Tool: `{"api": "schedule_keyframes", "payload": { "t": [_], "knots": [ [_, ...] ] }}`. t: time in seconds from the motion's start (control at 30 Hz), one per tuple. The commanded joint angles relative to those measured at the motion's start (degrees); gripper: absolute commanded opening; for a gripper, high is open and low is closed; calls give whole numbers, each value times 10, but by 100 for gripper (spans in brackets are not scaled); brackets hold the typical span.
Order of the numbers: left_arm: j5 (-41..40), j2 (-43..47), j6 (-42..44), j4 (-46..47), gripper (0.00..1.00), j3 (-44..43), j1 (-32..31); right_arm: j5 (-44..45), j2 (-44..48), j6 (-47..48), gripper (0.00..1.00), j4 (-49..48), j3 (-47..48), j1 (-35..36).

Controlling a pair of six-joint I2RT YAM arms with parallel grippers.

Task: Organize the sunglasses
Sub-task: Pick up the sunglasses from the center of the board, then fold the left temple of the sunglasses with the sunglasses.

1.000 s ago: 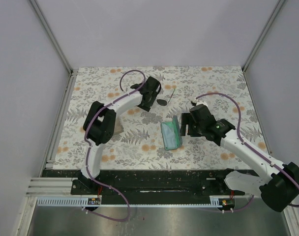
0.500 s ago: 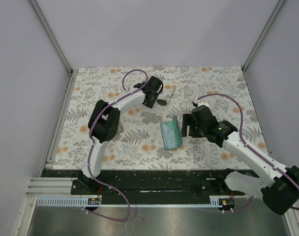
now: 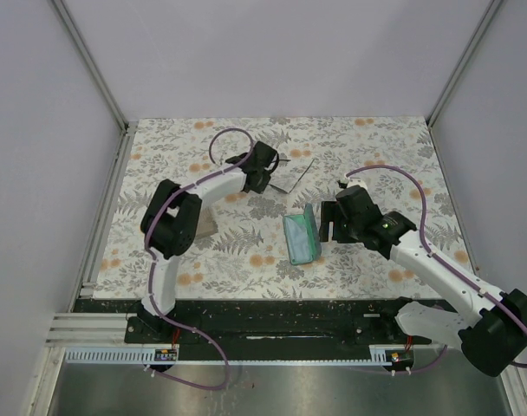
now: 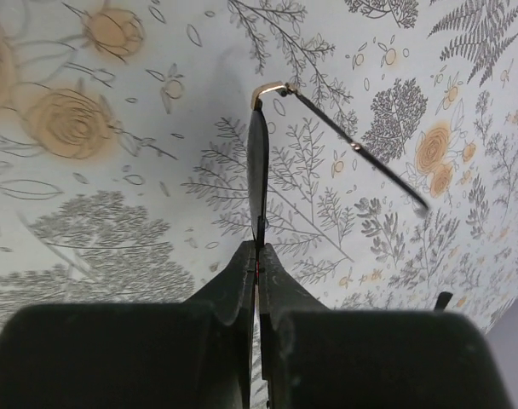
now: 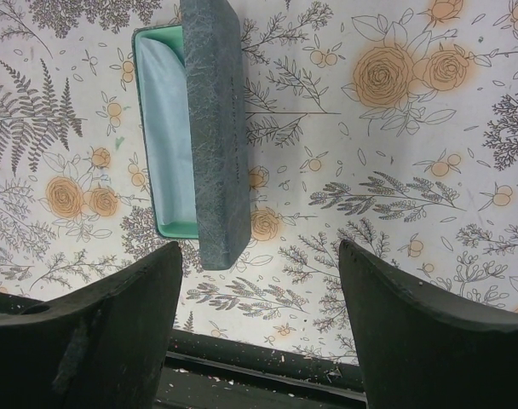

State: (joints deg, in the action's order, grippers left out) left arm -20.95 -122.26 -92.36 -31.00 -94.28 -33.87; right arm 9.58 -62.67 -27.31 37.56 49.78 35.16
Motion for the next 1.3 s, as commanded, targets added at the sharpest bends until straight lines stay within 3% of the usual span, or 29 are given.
{"api": "schedule_keyframes", "payload": {
  "t": [0.0,0.2,0.5,0.6,0.67,0.77,1.03,1.27],
  "knots": [
    [31,110,138,131,0,87,28,9,-2,-8,81,-13,18,4],
    [135,245,303,249,0,217,65,-8,11,-9,79,-52,52,4],
    [338,402,414,307,0,355,101,-202,50,-2,74,-267,2,4],
    [405,429,453,367,0,399,101,-211,52,-6,72,-281,-1,4],
    [410,440,457,377,0,422,102,-235,50,-2,63,-283,-1,4],
    [412,448,452,381,0,438,102,-309,30,5,57,-289,4,4],
    [407,462,454,408,0,466,102,-345,-12,-16,37,-292,1,4],
    [389,465,468,382,0,466,102,-402,-19,1,0,-297,1,5]
  ]
}}
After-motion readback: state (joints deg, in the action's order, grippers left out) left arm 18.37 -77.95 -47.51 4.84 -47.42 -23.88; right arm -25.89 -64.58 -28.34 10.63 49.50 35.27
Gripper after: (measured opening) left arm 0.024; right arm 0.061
